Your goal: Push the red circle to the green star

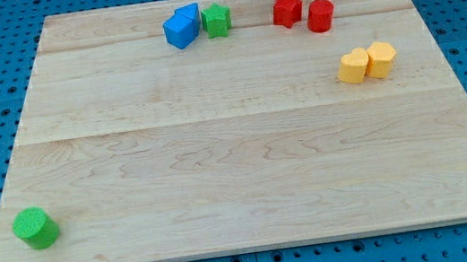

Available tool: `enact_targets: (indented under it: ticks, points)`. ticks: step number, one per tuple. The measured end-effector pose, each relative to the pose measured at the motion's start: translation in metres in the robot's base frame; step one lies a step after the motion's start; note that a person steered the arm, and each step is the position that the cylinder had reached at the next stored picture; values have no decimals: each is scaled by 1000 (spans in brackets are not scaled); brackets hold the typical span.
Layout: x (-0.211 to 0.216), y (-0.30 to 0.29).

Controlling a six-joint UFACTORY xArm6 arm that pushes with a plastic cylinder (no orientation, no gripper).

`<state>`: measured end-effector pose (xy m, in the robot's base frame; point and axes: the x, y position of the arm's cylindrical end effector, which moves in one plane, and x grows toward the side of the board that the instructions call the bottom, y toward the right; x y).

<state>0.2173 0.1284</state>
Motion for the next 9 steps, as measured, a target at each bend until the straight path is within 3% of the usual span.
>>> enact_targets:
  ticks: [1,3,6,7,8,9]
  points:
    - [27,48]
    - [41,-38]
    - [26,-67]
    - [31,30]
    - [68,102]
    - [74,50]
